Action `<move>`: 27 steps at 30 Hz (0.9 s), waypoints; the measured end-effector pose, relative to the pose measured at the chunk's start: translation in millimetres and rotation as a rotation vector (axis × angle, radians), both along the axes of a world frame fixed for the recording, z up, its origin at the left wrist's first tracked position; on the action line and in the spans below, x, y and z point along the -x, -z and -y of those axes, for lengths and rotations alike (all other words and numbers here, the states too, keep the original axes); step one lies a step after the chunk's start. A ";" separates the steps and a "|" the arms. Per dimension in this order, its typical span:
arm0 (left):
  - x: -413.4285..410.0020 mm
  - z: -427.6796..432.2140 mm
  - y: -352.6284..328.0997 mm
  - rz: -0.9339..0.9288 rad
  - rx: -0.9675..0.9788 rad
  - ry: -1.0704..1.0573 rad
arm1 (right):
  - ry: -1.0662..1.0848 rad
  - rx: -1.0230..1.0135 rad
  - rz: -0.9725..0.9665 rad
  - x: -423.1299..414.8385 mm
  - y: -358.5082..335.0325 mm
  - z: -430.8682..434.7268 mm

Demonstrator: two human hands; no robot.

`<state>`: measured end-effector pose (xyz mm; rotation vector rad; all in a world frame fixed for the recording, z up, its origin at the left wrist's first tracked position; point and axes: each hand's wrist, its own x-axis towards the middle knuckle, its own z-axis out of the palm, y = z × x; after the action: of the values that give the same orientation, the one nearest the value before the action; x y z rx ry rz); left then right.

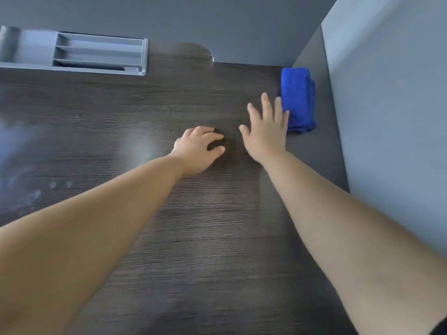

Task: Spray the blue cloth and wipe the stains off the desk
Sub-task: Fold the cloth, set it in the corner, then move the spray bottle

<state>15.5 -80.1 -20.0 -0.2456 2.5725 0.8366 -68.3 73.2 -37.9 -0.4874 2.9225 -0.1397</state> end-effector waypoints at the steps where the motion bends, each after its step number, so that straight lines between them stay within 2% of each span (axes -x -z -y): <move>1: -4.9 10.2 -2.5 -0.045 -0.101 -0.079 | -0.059 0.090 0.006 -18.0 -1.3 16.2; 3: -24.1 34.0 -8.7 -0.127 -0.155 -0.197 | -0.146 0.260 0.055 -54.9 -5.4 47.5; 7: -92.3 96.7 -16.3 -0.166 -0.053 -0.330 | -0.290 0.422 0.250 -119.9 -11.0 107.4; 16: -266.7 280.0 -20.1 -0.121 0.196 -0.629 | -0.570 0.371 0.472 -236.1 -30.0 282.9; 21: -340.7 367.9 -19.3 0.045 0.289 -0.761 | -0.510 0.420 0.609 -293.9 -32.5 391.0; 27: -383.6 426.3 -5.5 0.283 0.319 -0.698 | -0.358 0.486 0.702 -324.3 -24.0 487.3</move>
<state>399.2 -506.4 -14.5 -1.3085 2.3337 0.5352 256.0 -414.0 -13.9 -0.8183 2.0661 -0.7970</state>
